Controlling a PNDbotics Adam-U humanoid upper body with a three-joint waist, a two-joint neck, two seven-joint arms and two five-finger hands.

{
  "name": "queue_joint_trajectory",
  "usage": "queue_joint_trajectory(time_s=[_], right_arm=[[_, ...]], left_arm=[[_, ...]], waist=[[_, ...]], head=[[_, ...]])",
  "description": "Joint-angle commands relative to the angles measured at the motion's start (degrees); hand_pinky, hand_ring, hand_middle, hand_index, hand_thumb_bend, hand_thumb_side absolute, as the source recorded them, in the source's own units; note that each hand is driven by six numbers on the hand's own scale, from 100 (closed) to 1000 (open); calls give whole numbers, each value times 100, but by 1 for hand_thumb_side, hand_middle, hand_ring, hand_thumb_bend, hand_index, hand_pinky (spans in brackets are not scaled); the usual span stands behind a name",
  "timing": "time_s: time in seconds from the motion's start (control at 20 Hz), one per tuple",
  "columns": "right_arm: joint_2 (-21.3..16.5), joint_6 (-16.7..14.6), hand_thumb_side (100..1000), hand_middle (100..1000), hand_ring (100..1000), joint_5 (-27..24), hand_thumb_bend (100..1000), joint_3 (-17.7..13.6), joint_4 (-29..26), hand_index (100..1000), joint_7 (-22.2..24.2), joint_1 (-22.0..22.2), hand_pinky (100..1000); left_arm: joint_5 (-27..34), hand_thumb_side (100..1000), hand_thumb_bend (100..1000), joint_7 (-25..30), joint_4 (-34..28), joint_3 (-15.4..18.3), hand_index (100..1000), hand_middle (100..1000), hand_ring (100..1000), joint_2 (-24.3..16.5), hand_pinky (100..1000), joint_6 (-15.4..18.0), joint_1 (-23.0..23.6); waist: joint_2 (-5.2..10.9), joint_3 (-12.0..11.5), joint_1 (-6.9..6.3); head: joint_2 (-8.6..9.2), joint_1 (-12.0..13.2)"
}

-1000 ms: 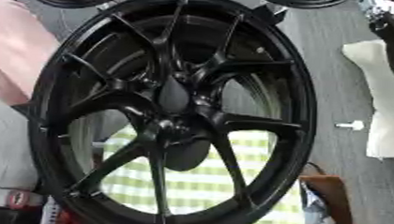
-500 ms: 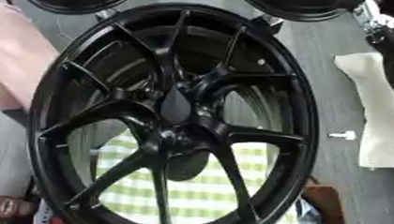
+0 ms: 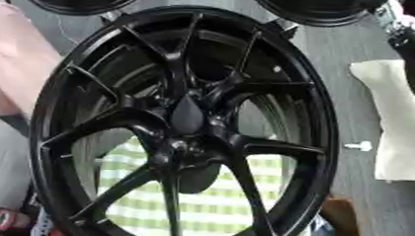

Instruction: Pull the pin out of the wheel hub.

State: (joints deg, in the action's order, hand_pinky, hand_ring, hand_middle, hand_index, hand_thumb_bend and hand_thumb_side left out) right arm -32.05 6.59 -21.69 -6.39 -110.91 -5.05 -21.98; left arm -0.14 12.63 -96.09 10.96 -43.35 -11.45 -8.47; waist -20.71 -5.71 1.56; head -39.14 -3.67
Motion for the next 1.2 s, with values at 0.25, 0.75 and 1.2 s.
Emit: queue_joint_trajectory(time_s=[0.25, 0.75, 1.2], right_arm=[[-113, -18, 295, 514, 704, -29, 266, -76, -94, 628, -6, -47, 887], [-122, -52, 291, 515, 704, -33, 258, -50, -109, 628, -10, -52, 886], [-105, -143, 290, 516, 704, 88, 252, -67, -167, 629, -166, -131, 884]], left_arm=[[-237, 855, 100, -113, -275, 229, 863, 756, 762, -101, 913, -60, -36], [1004, 755, 100, -1845, -1445, 554, 777, 630, 654, 166, 866, -28, -322], [1794, 778, 100, -2470, -1850, 501, 797, 656, 671, 1331, 862, 751, -1078]], waist=[[93, -30, 8], [213, 20, 75], [158, -50, 163]], head=[[34, -19], [-87, 25], [38, -22]])
